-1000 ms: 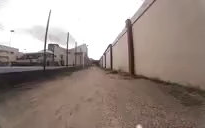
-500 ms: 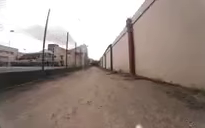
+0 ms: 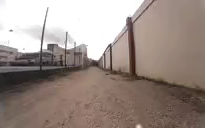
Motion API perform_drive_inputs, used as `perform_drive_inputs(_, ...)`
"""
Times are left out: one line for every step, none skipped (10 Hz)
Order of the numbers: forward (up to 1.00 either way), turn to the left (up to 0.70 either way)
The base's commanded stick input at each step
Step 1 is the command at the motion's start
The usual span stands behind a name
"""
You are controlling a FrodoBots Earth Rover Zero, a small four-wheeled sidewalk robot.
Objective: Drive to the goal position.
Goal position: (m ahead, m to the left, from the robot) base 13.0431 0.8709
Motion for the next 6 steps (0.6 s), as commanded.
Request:
perform_drive_inputs(0.30, 0.00)
perform_drive_inputs(0.30, 0.00)
perform_drive_inputs(0.30, 0.00)
perform_drive_inputs(0.30, 0.00)
perform_drive_inputs(0.30, 0.00)
perform_drive_inputs(0.30, 0.00)
